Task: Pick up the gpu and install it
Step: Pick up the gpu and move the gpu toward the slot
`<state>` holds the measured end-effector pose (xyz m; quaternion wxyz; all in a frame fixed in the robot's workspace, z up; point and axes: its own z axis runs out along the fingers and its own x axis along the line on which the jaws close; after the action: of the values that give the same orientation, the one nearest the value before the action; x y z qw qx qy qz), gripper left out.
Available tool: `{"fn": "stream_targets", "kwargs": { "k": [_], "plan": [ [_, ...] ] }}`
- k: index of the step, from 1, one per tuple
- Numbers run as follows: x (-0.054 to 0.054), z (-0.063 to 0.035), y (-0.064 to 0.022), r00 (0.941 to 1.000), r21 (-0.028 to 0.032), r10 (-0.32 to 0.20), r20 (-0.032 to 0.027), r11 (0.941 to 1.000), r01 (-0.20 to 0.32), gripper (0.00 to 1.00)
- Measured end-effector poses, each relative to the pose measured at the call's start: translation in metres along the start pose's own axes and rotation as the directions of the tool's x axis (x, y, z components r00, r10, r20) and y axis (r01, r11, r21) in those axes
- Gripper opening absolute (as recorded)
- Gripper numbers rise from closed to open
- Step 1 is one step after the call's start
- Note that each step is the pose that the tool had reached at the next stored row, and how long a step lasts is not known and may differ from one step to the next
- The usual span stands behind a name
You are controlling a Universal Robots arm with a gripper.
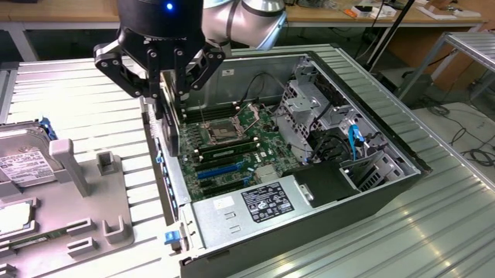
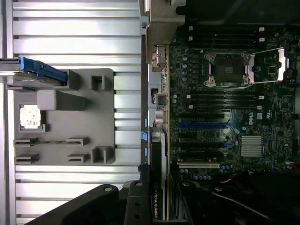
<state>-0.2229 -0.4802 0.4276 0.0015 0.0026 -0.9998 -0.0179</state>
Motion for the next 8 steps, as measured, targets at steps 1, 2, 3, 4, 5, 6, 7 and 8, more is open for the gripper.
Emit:
{"fn": "stream_targets", "kwargs": {
  "k": [1, 2, 3, 4, 5, 6, 7, 8],
  "plan": [
    [-0.001, 0.0, 0.0, 1.0, -0.0001, 0.0, -0.0001, 1.0, 0.0, 0.27],
    [-0.003, 0.0, 0.0, 1.0, -0.0001, 0.0, -0.0002, 1.0, 0.0, 0.27],
    [-0.004, 0.0, 0.0, 1.0, 0.0, 0.0, -0.0004, 1.0, 0.0, 0.27],
    [-0.006, 0.0, 0.0, 1.0, 0.0, 0.0, -0.0006, 1.0, 0.0, 0.27],
    [-0.007, 0.0, 0.0, 1.0, 0.0, 0.0, -0.0006, 1.0, 0.0, 0.27],
    [-0.008, 0.0, -0.0001, 1.0, 0.0, 0.0, -0.0008, 1.0, 0.0, 0.27],
    [-0.009, 0.0, -0.0001, 1.0, -0.0001, 0.0, -0.0008, 1.0, 0.0, 0.27],
    [-0.011, 0.0, -0.0001, 1.0, -0.0001, 0.0, -0.0011, 1.0, 0.0, 0.27]
  ]
}}
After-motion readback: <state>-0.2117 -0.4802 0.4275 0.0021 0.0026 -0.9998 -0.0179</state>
